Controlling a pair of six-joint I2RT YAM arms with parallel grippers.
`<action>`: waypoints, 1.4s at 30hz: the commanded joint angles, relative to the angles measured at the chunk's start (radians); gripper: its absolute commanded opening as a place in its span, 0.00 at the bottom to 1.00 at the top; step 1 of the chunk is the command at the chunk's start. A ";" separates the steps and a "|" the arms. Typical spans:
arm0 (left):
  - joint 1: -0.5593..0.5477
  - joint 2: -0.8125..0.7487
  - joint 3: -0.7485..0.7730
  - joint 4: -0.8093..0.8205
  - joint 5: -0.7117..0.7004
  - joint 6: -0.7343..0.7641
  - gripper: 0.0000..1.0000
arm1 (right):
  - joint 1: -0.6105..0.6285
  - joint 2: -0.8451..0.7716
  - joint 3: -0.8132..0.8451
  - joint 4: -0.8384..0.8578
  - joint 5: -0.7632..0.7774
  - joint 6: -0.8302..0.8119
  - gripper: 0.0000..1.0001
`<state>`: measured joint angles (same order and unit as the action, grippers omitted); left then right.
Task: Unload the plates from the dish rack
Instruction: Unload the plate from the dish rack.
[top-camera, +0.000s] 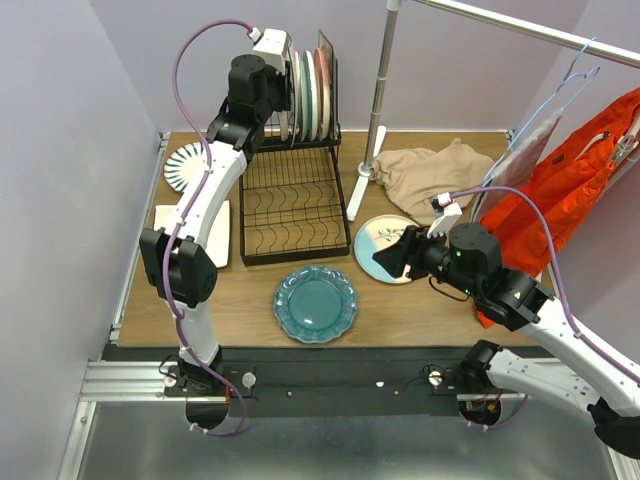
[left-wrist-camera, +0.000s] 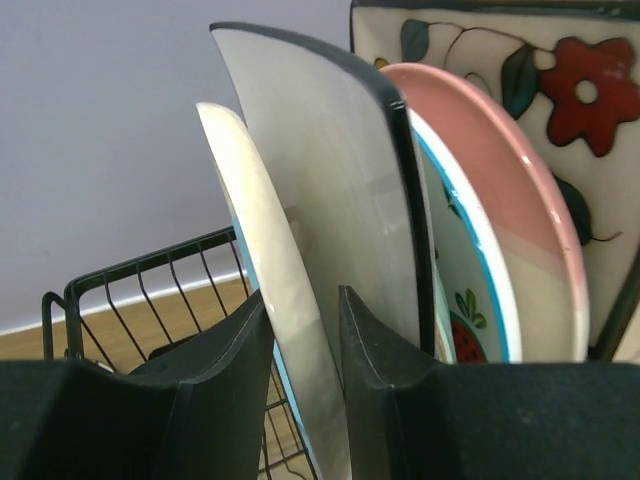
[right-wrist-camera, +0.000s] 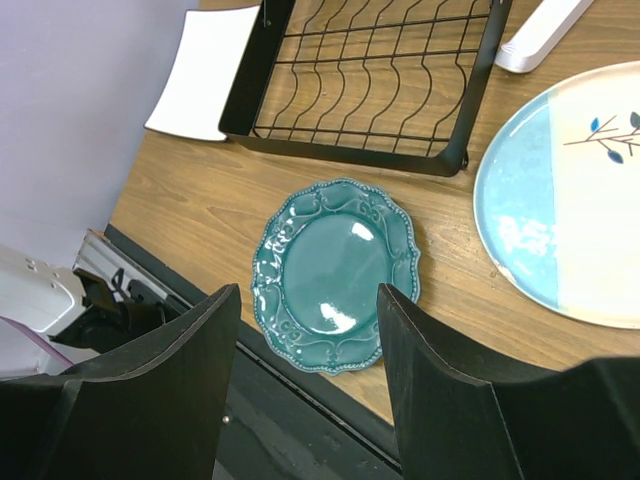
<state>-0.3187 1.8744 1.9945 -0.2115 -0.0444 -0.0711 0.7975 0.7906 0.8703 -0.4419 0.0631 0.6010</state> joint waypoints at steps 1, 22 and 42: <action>-0.002 0.042 0.033 -0.065 -0.106 0.027 0.41 | 0.005 -0.014 -0.001 0.019 0.017 0.000 0.65; -0.013 0.016 0.136 -0.100 -0.075 -0.019 0.00 | 0.005 -0.014 -0.008 0.020 0.021 0.005 0.65; -0.013 -0.043 0.296 -0.143 -0.094 -0.027 0.00 | 0.003 -0.062 0.024 0.000 0.010 0.011 0.65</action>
<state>-0.3393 1.9175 2.2768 -0.4603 -0.1356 -0.1333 0.7975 0.7517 0.8703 -0.4427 0.0631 0.6014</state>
